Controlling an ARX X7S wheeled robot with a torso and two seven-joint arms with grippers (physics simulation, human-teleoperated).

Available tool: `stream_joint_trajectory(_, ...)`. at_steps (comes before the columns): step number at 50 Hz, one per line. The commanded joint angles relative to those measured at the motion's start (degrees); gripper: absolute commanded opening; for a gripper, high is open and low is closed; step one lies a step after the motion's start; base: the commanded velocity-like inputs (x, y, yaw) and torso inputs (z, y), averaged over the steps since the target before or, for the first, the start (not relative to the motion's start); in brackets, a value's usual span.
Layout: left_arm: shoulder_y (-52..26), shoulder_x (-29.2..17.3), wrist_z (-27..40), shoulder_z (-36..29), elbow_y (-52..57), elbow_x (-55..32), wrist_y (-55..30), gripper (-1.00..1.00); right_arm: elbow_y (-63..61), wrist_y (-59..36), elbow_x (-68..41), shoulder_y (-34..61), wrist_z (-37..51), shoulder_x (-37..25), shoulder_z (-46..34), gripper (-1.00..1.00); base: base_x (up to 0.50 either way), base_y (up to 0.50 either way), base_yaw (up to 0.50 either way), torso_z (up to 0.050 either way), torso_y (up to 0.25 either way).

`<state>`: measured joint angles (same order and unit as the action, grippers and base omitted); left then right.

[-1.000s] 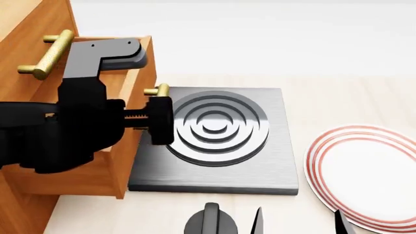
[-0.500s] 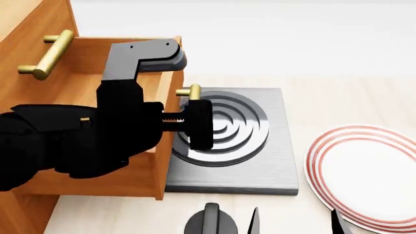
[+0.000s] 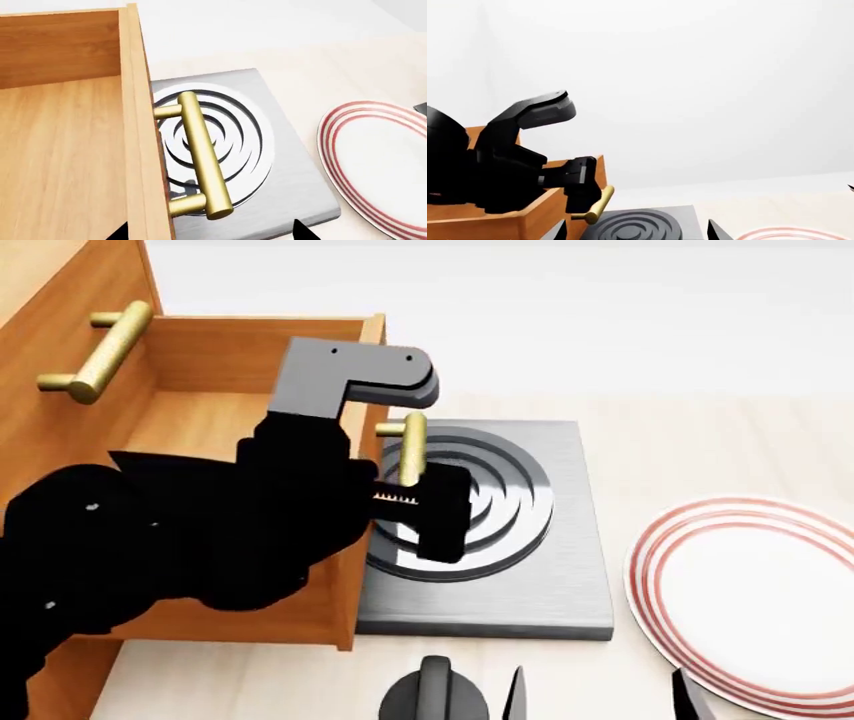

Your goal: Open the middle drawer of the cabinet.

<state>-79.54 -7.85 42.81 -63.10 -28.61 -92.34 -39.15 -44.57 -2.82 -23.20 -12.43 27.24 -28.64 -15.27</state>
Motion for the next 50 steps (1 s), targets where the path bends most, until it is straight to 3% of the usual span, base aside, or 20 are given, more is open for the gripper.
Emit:
stream_joint_trajectory(1,1.44,6.40,-8.18,0.97,1.78,-10.47,7.43,1.00,-0.02,-0.10,0.12,0.16,0.03,-0.04,-0.36,1.00,0.01,-0.01,-0.01,0.000,0.000)
stream_joint_trajectory(10,2.40,5.52,-10.49,0.74,4.16,-7.21,12.08,1.00,0.00,-0.17,0.22,0.20,0.17,-0.13,-0.54,1.00,0.01,-0.01,-0.01,-0.001,0.000)
stream_joint_trajectory(23,1.13,2.89,-7.25,-1.78,9.12,9.71,24.95,1.00,-0.13,0.09,-0.34,0.08,0.41,-0.45,-0.13,1.00,0.01,-0.01,-0.02,-0.001,0.000)
stream_joint_trajectory(32,-0.23,1.76,-3.98,-3.58,7.44,15.74,27.39,1.00,-0.18,0.17,-0.37,0.07,0.51,-0.59,-0.16,1.00,0.00,-0.01,-0.01,0.000,0.000)
stream_joint_trajectory(50,-4.17,0.81,-1.85,-3.62,7.26,15.91,25.20,1.00,-0.41,0.55,-0.44,-0.27,0.77,-0.91,-0.11,1.00,0.00,0.00,0.00,0.000,0.000)
